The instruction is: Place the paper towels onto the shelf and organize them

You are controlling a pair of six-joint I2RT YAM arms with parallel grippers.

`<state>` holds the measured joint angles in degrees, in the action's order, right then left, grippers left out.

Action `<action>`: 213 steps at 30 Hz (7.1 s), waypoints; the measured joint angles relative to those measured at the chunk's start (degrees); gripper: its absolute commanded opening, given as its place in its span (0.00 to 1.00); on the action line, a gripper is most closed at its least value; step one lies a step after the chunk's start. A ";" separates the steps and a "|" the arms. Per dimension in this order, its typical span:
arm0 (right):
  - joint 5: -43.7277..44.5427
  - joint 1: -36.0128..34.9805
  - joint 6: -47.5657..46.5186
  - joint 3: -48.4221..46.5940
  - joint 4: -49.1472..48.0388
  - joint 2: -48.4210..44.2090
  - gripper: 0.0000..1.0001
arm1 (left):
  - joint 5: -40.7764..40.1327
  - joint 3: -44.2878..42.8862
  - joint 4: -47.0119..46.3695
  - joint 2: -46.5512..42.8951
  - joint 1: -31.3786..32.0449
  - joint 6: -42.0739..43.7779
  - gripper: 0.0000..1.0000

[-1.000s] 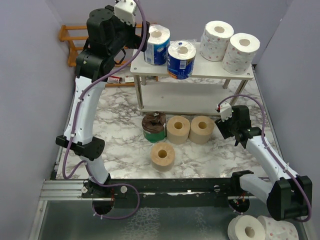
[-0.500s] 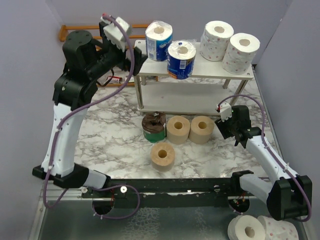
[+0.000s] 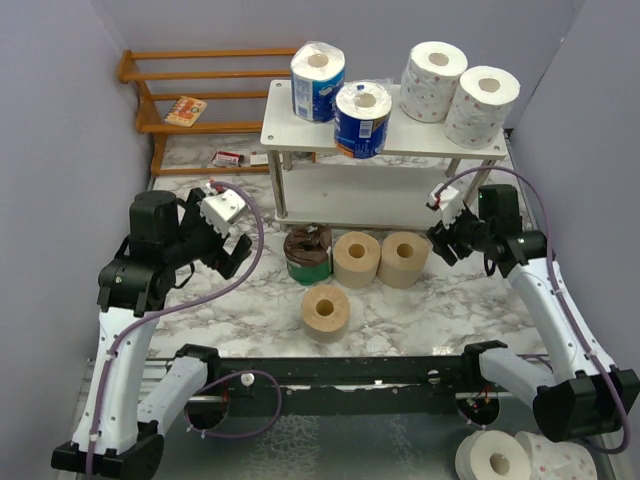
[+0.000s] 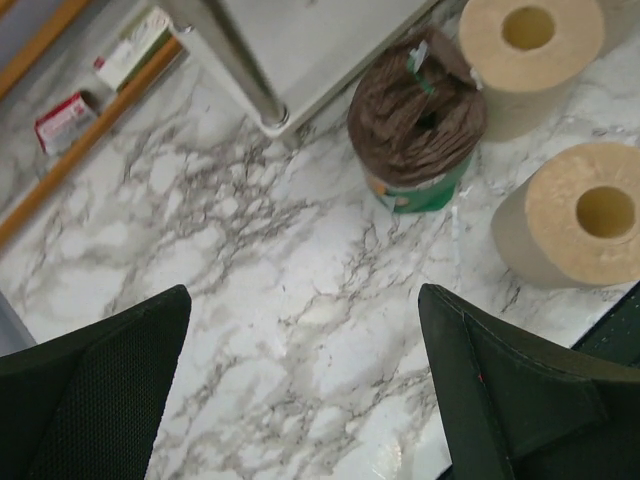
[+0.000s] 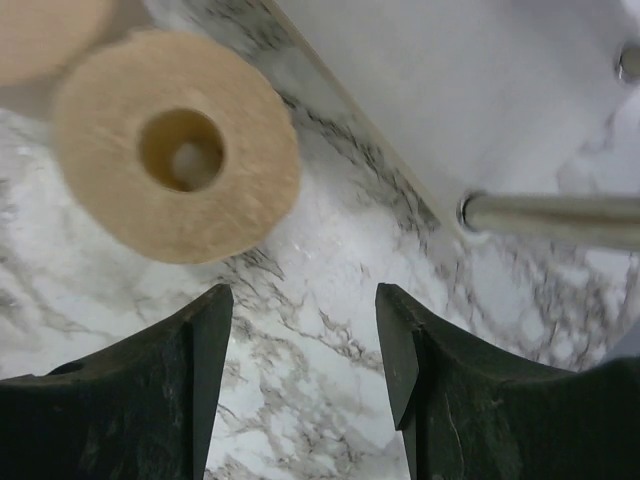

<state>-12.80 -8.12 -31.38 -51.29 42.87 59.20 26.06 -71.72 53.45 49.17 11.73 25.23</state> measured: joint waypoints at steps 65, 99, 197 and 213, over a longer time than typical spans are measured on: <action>11.45 -25.31 -9.16 -2.03 0.55 13.40 0.01 | -13.90 23.43 -17.44 -11.02 -29.92 -16.31 0.99; 25.00 -21.73 -5.22 -13.73 -7.72 12.46 0.01 | -13.64 23.43 -17.46 -10.64 -30.88 -16.31 0.99; -5.88 -30.56 -7.56 -6.56 7.39 8.98 1.00 | -13.49 24.20 -17.90 -9.62 -31.12 -15.67 0.99; -4.52 -33.48 -7.15 -14.84 2.51 20.41 0.98 | -13.49 24.28 -17.92 -9.64 -31.91 -15.67 0.99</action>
<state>-17.32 -41.60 -38.52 -66.13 45.39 79.61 12.58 -47.44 35.53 39.53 -20.18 9.56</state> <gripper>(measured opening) 0.997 0.989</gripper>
